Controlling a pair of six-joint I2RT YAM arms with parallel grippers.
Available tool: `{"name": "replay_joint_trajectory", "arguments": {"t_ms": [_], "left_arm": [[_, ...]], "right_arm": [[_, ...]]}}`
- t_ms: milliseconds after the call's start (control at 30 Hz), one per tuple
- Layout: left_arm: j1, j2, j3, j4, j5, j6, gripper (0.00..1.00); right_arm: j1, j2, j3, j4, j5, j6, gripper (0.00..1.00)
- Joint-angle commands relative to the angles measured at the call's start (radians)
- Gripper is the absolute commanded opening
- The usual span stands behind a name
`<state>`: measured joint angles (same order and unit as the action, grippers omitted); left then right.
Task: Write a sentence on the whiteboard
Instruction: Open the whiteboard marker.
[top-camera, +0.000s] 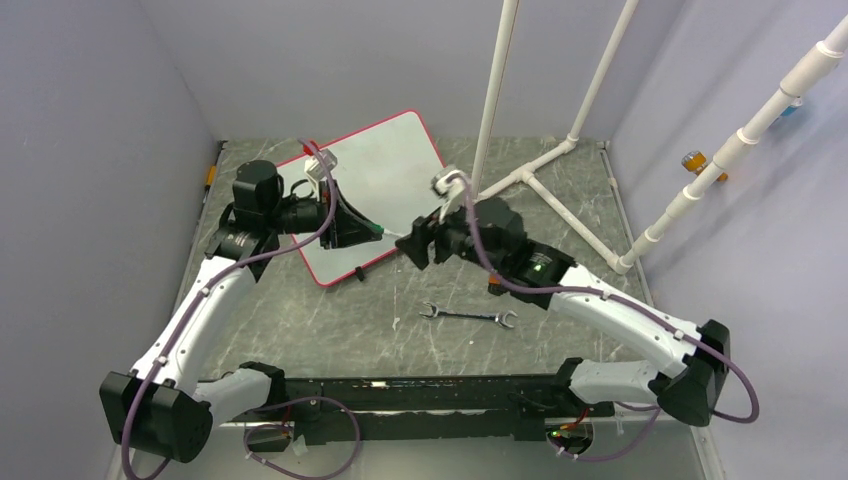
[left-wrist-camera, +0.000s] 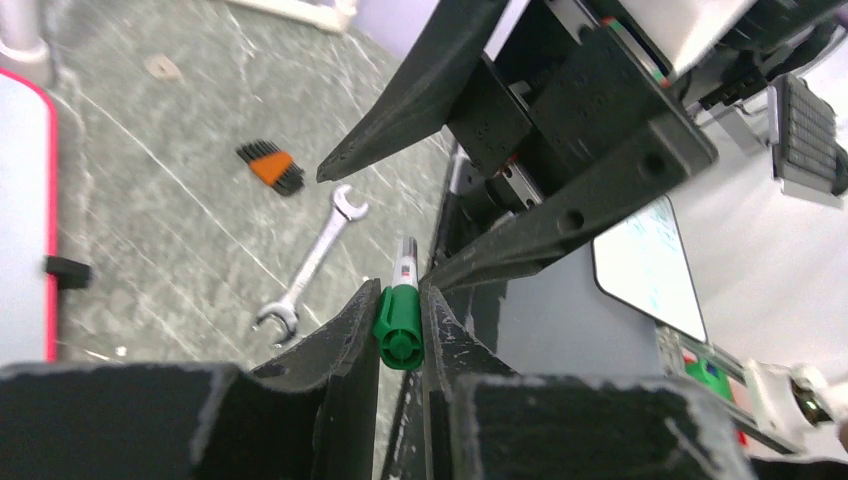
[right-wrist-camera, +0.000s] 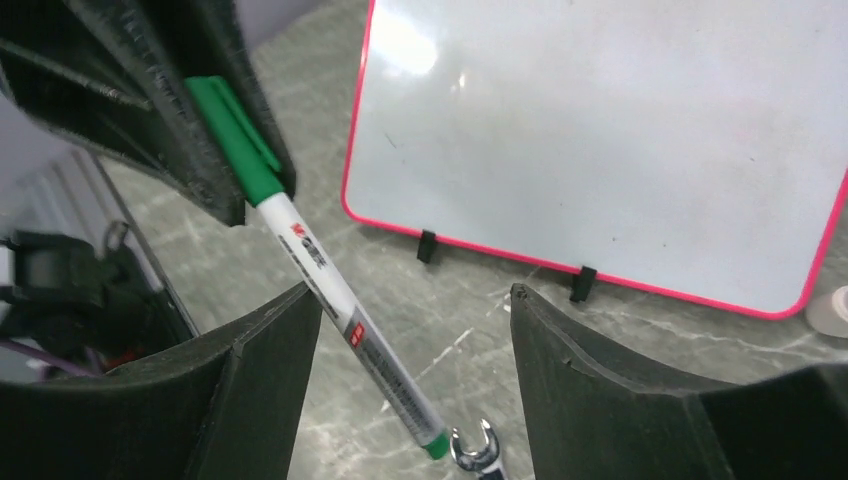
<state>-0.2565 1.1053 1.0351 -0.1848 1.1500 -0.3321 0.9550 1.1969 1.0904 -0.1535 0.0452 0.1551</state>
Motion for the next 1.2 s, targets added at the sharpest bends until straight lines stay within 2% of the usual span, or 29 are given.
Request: {"name": "replay_joint_trajectory", "arguments": {"t_ms": [0, 167, 333, 433, 700, 933, 1167], "left_arm": [[-0.004, -0.056, -0.008, 0.149, 0.012, -0.097, 0.00], [-0.004, -0.067, -0.036, 0.372, -0.053, -0.257, 0.00], [-0.004, -0.046, -0.059, 0.638, -0.053, -0.469, 0.00], [-0.004, -0.028, -0.055, 0.728, -0.048, -0.539, 0.00], [-0.006, 0.017, -0.039, 0.777, -0.033, -0.574, 0.00], [-0.014, 0.044, -0.049, 0.879, -0.029, -0.631, 0.00], [-0.023, 0.047, -0.054, 0.857, -0.021, -0.609, 0.00]], "right_arm": [[-0.146, -0.089, -0.053, 0.172, -0.215, 0.177, 0.70], [-0.239, -0.120, -0.113, 0.357, -0.447, 0.297, 0.70], [-0.326, -0.124, -0.165, 0.578, -0.592, 0.469, 0.69], [-0.369, -0.098, -0.175, 0.731, -0.675, 0.578, 0.68], [-0.396, -0.015, -0.137, 0.955, -0.808, 0.716, 0.63], [-0.396, 0.032, -0.105, 0.989, -0.808, 0.739, 0.57], [-0.397, 0.080, -0.062, 0.995, -0.814, 0.757, 0.52]]}}
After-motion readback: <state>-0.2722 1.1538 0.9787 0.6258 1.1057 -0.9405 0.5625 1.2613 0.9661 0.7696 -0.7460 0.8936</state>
